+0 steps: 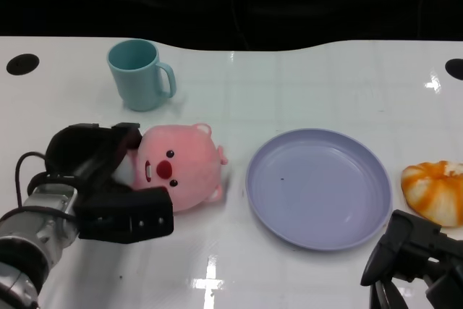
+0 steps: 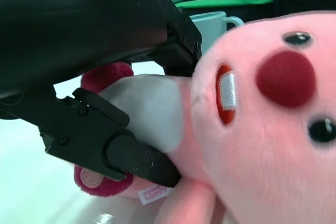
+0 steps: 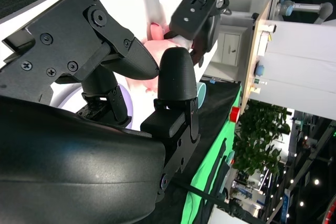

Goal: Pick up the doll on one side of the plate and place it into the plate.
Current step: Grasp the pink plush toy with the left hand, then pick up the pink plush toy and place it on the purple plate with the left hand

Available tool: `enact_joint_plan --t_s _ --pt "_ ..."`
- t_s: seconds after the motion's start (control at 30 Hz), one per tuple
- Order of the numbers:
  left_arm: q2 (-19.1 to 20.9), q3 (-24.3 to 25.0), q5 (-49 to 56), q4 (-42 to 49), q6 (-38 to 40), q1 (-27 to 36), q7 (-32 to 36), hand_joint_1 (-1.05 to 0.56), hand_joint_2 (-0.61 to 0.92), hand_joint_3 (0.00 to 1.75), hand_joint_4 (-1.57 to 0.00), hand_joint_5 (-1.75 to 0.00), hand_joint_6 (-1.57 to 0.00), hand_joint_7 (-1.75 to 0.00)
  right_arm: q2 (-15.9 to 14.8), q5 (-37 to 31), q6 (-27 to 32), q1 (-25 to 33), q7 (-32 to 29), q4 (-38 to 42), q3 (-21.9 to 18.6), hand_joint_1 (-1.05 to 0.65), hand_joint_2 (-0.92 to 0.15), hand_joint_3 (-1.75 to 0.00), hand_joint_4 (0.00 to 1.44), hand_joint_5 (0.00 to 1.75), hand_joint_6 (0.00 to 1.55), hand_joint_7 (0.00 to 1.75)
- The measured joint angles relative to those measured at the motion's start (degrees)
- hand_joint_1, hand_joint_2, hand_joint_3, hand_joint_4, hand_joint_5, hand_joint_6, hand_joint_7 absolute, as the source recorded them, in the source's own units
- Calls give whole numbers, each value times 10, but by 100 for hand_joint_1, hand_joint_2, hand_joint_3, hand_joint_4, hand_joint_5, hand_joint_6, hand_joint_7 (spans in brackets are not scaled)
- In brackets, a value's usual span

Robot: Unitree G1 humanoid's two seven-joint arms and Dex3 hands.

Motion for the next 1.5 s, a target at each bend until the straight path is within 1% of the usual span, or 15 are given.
enact_joint_plan --t_s 0.03,0.1,0.2,0.3,0.4,0.53,0.67,0.87,1.0,1.13,1.27,1.4,1.5 --pt "0 11 -12 -6 -1 6 -4 -18 56 100 -90 -175 -70 -174 0 0 0 0 0 1 0 -19 -43 -142 72 175 61 154" --pt "0 26 -32 -21 -3 17 -14 -17 53 106 -90 -175 -70 -175 0 0 0 -1 0 2 0 -19 -43 -142 72 175 61 154" --pt "1 43 -50 -49 -3 33 -28 -16 53 108 -90 -175 -70 -175 0 0 0 -3 2 3 0 -19 -43 -143 72 175 61 154" --pt "3 62 -64 -87 5 49 -50 -18 57 103 -90 -175 -66 -175 0 1 0 -5 3 5 -1 -19 -42 -143 72 175 61 154" --pt "6 78 -77 -129 8 62 -68 -16 57 103 -92 -175 -67 -175 0 1 0 -5 5 7 -3 -19 -43 -143 71 175 61 154" --pt "15 91 -78 -194 21 79 -93 -15 53 111 -93 -175 -71 -175 0 1 0 -6 5 9 -4 -19 -42 -143 71 175 61 154" --pt "21 105 -78 -247 42 88 -119 -16 51 114 -94 -175 -72 -175 0 0 0 -7 5 10 -4 -18 -42 -143 71 175 61 154" --pt "19 120 -80 -317 66 91 -164 -17 44 128 -93 -175 -74 -175 0 0 3 -8 5 12 -3 -18 -42 -144 71 175 61 154" --pt "6 120 -77 -355 80 89 -188 -16 42 130 -94 -175 -75 -175 0 0 4 -9 5 12 -2 -19 -42 -143 71 175 61 154" --pt "-16 116 -75 -366 80 75 -197 -16 40 135 -95 -175 -76 -175 0 -2 3 -9 5 16 0 -20 -42 -143 71 175 61 154" --pt "-41 104 -71 -366 87 52 -204 -20 40 132 -94 -175 -76 -175 0 -2 4 -9 4 16 4 -21 -42 -142 71 175 61 154" --pt "-76 93 -70 -365 107 34 -207 -18 43 127 -95 -175 -75 -175 1 -4 4 -7 1 15 10 -22 -42 -141 70 175 61 155" --pt "-100 83 -70 -356 110 27 -207 -16 42 128 -96 -175 -75 -175 1 -4 4 -7 1 15 13 -21 -42 -142 71 175 61 155"
